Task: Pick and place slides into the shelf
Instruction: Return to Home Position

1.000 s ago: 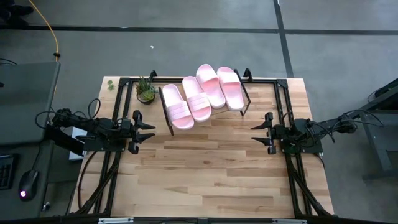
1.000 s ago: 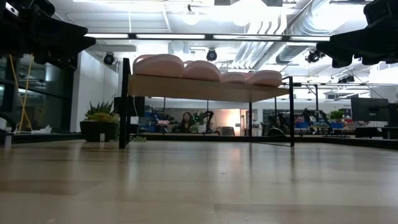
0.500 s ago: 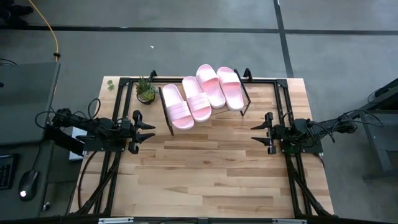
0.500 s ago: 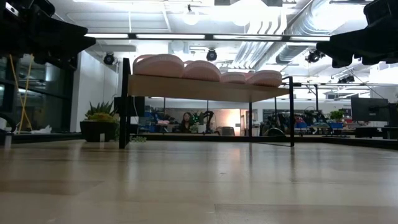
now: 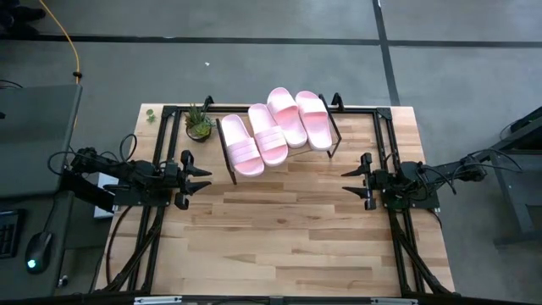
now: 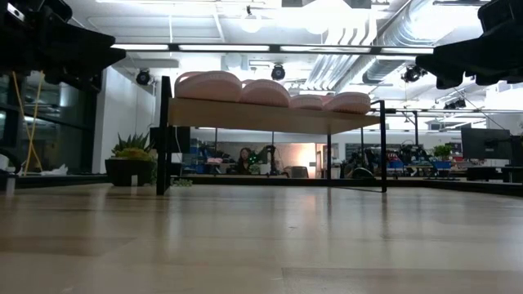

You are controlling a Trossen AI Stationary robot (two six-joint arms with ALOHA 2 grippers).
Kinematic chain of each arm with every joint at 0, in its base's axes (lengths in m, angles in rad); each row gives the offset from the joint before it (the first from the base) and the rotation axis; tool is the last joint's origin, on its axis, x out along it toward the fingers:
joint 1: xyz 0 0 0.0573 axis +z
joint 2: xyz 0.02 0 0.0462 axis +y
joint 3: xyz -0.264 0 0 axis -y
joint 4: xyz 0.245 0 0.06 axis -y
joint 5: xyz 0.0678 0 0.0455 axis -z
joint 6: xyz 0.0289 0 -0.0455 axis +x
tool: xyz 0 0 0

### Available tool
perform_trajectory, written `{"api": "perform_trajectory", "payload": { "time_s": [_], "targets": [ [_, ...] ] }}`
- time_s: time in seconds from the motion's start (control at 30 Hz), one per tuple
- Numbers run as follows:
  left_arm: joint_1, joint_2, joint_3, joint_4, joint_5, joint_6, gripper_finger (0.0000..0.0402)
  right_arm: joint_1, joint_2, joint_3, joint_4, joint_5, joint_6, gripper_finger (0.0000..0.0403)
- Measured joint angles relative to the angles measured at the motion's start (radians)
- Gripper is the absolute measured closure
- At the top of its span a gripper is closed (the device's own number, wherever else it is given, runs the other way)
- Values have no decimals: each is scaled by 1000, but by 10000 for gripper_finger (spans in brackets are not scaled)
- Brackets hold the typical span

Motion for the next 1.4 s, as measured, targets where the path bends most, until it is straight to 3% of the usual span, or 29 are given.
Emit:
{"api": "perform_trajectory", "payload": {
  "time_s": [1.4],
  "targets": [
    [-27, 0, 0, 0, 17, -3, 273, 0, 0, 0, 0, 0, 0, 226]
  ]
}}
